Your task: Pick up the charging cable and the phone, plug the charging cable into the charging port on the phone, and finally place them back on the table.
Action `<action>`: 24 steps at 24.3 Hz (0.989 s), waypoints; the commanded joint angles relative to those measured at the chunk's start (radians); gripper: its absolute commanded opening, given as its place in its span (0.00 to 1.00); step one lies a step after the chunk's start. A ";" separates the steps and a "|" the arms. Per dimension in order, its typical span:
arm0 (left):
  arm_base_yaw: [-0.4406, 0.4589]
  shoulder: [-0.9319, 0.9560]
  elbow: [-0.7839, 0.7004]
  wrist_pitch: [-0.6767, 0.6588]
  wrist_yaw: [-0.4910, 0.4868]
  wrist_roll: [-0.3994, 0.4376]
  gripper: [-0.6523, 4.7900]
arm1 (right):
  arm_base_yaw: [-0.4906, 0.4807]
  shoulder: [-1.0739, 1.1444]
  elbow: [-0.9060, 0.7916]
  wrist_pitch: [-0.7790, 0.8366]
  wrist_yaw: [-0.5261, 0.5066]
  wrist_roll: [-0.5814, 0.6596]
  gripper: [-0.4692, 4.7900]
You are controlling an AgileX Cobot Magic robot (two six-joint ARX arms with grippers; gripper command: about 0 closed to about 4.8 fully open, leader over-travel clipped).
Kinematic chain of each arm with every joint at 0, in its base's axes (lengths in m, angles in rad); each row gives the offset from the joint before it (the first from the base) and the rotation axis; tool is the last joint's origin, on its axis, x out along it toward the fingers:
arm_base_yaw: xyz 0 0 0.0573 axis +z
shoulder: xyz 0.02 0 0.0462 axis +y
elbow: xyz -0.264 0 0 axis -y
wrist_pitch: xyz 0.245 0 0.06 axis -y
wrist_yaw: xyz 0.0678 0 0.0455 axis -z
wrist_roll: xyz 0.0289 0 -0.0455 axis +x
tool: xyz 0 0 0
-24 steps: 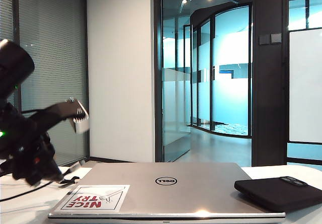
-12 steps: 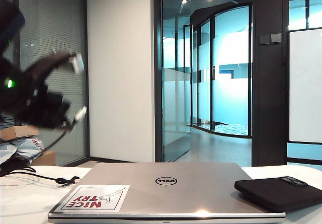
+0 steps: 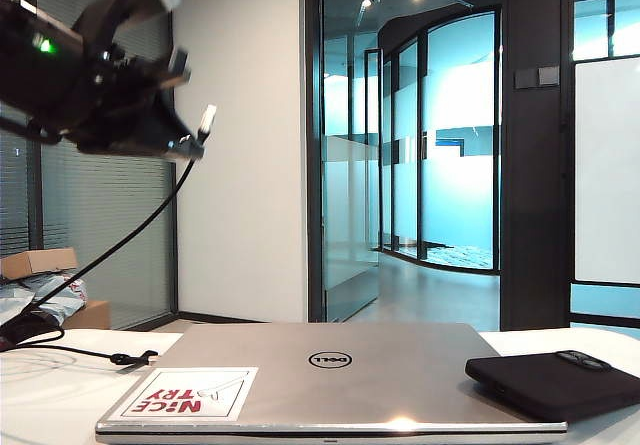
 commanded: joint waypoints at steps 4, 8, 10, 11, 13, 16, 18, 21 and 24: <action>-0.040 -0.056 0.003 0.013 0.002 -0.119 0.11 | -0.127 0.003 0.001 0.020 -0.080 0.187 0.08; -0.041 -0.061 0.003 -0.010 0.001 -0.105 0.11 | -0.190 0.003 -0.054 0.023 -0.079 0.232 0.08; -0.041 -0.061 0.003 -0.032 0.001 -0.095 0.11 | -0.201 0.003 -0.094 0.042 -0.079 0.300 0.08; -0.041 -0.061 0.003 -0.052 0.001 -0.095 0.11 | -0.206 0.002 -0.117 0.062 -0.080 0.338 0.08; -0.041 -0.061 0.003 -0.120 0.001 -0.093 0.11 | -0.226 0.002 -0.202 0.160 -0.103 0.464 0.08; -0.041 -0.061 0.003 -0.175 0.001 -0.093 0.11 | -0.248 0.002 -0.296 0.279 -0.132 0.565 0.08; -0.041 -0.061 0.003 -0.182 0.001 -0.065 0.11 | -0.265 0.003 -0.338 0.307 -0.140 0.618 0.08; -0.041 -0.061 0.003 -0.182 0.002 -0.041 0.11 | -0.301 0.004 -0.386 0.306 -0.175 0.695 0.08; -0.041 -0.061 0.003 -0.181 0.001 -0.041 0.11 | -0.342 0.004 -0.429 0.300 -0.193 0.806 0.09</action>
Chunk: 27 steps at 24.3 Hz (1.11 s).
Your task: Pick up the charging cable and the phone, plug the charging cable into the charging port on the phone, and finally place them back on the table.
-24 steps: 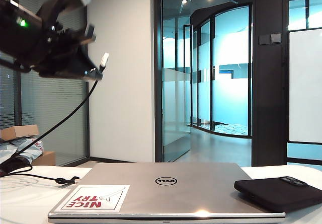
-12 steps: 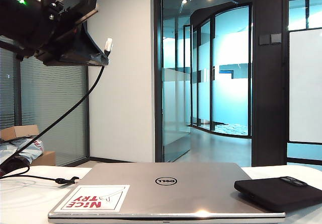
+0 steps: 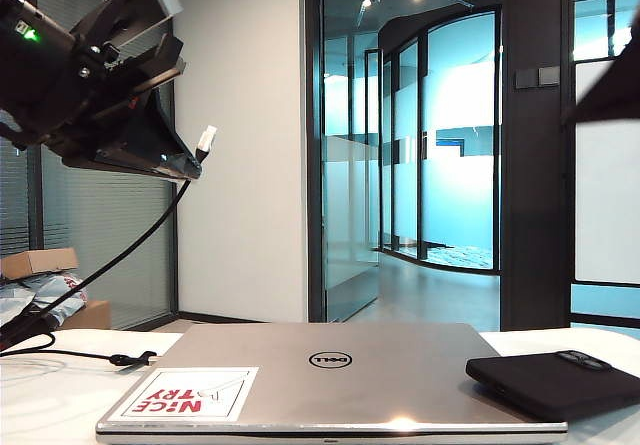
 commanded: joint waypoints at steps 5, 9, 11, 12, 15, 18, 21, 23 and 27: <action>-0.001 -0.003 0.003 0.012 0.003 0.008 0.11 | -0.098 0.007 -0.041 -0.059 -0.026 0.160 0.72; -0.001 -0.003 0.003 0.033 0.003 0.009 0.11 | -0.181 0.061 -0.041 -0.067 -0.064 0.194 1.00; -0.001 -0.003 0.003 0.044 0.003 0.009 0.11 | -0.219 0.106 -0.041 -0.066 -0.116 0.227 1.00; -0.001 -0.003 0.003 0.048 0.003 0.009 0.11 | -0.235 0.129 -0.041 -0.063 -0.142 0.234 1.00; -0.001 -0.003 0.003 0.068 0.003 0.009 0.11 | -0.275 0.213 -0.041 -0.037 -0.198 0.238 1.00; -0.001 -0.003 0.003 0.074 0.003 0.009 0.11 | -0.304 0.362 -0.041 0.065 -0.233 0.237 0.94; -0.001 -0.003 0.003 0.074 0.003 0.009 0.11 | -0.304 0.455 -0.041 0.156 -0.254 0.237 0.93; -0.001 -0.003 0.003 0.074 0.003 0.009 0.11 | -0.304 0.523 -0.040 0.220 -0.281 0.237 0.92; -0.001 -0.003 0.003 0.073 0.003 0.008 0.11 | -0.304 0.633 -0.040 0.298 -0.299 0.238 0.93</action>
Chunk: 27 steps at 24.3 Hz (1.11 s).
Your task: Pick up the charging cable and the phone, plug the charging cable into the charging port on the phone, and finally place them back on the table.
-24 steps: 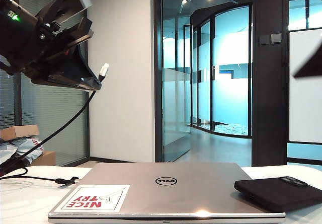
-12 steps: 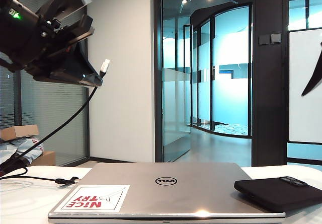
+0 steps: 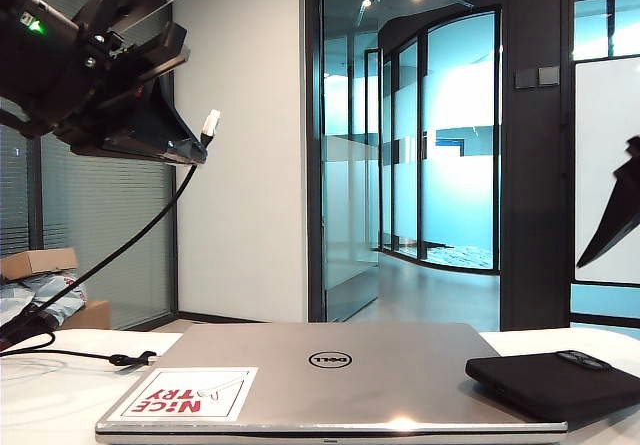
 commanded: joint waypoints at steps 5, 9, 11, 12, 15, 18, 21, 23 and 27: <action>-0.001 -0.003 0.003 0.017 0.003 0.004 0.11 | 0.000 0.158 0.003 0.151 -0.013 0.002 0.93; -0.001 -0.003 0.003 0.017 0.003 0.004 0.11 | -0.001 0.240 0.004 0.220 -0.011 0.029 0.93; -0.001 -0.003 0.003 0.017 0.003 0.004 0.11 | -0.001 0.278 0.004 0.256 -0.013 0.035 0.93; -0.001 -0.003 0.003 0.017 0.003 0.004 0.11 | -0.001 0.304 0.004 0.282 -0.012 0.051 0.93; -0.001 -0.003 0.003 0.017 0.003 0.004 0.11 | -0.001 0.395 0.004 0.397 -0.028 0.119 0.93; -0.001 -0.003 0.003 0.017 0.003 0.004 0.11 | -0.001 0.475 0.004 0.507 -0.061 0.182 0.93; -0.001 -0.003 0.003 0.017 0.003 0.004 0.11 | -0.001 0.526 0.005 0.560 -0.063 0.185 0.93; -0.001 -0.003 0.003 0.018 0.003 0.005 0.11 | -0.001 0.554 0.005 0.580 -0.064 0.184 0.93; -0.001 -0.003 0.003 0.019 0.003 0.004 0.11 | -0.001 0.565 0.005 0.596 -0.045 0.183 0.93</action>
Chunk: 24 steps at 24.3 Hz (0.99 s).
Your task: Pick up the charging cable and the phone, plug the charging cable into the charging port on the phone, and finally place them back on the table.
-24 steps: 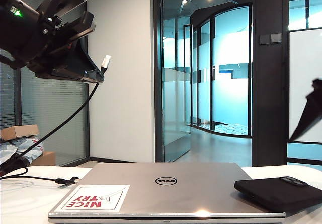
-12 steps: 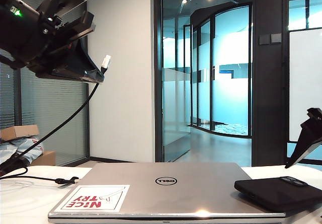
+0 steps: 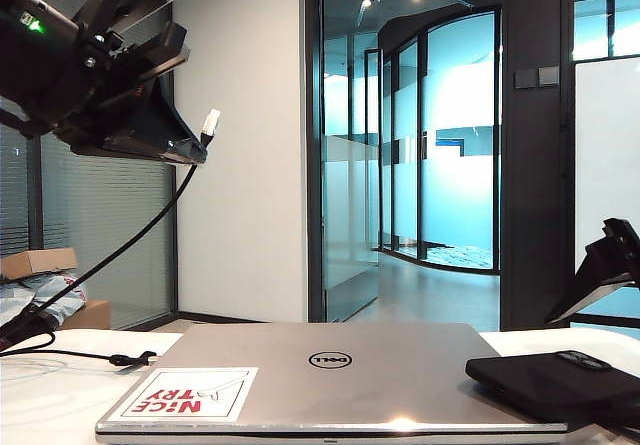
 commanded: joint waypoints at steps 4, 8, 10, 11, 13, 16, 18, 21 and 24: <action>0.000 -0.003 0.003 0.019 0.003 0.004 0.11 | 0.000 0.005 0.001 -0.009 0.073 -0.001 0.93; 0.000 -0.003 0.003 0.019 0.003 0.004 0.11 | 0.000 0.024 0.026 -0.008 0.076 -0.001 0.93; 0.000 -0.003 0.003 0.019 0.003 0.004 0.11 | 0.000 0.038 0.037 -0.007 0.072 -0.001 0.93; 0.000 -0.003 0.003 0.019 0.003 0.004 0.11 | 0.000 0.043 0.042 -0.008 0.068 -0.001 0.93; 0.000 -0.003 0.003 0.019 0.003 0.004 0.11 | 0.000 0.051 0.048 -0.008 0.066 -0.001 0.93; 0.000 -0.003 0.003 0.019 0.003 0.004 0.11 | 0.001 0.053 0.049 -0.011 0.067 -0.001 0.92; 0.000 -0.003 0.003 0.019 0.003 0.004 0.11 | 0.001 0.053 0.048 -0.011 0.064 -0.002 0.92; 0.000 -0.003 0.003 0.019 0.003 0.004 0.11 | 0.004 0.053 0.047 -0.013 0.040 -0.056 0.92; 0.000 -0.003 0.003 0.019 0.003 0.004 0.11 | 0.005 0.053 0.047 -0.013 0.024 -0.141 0.92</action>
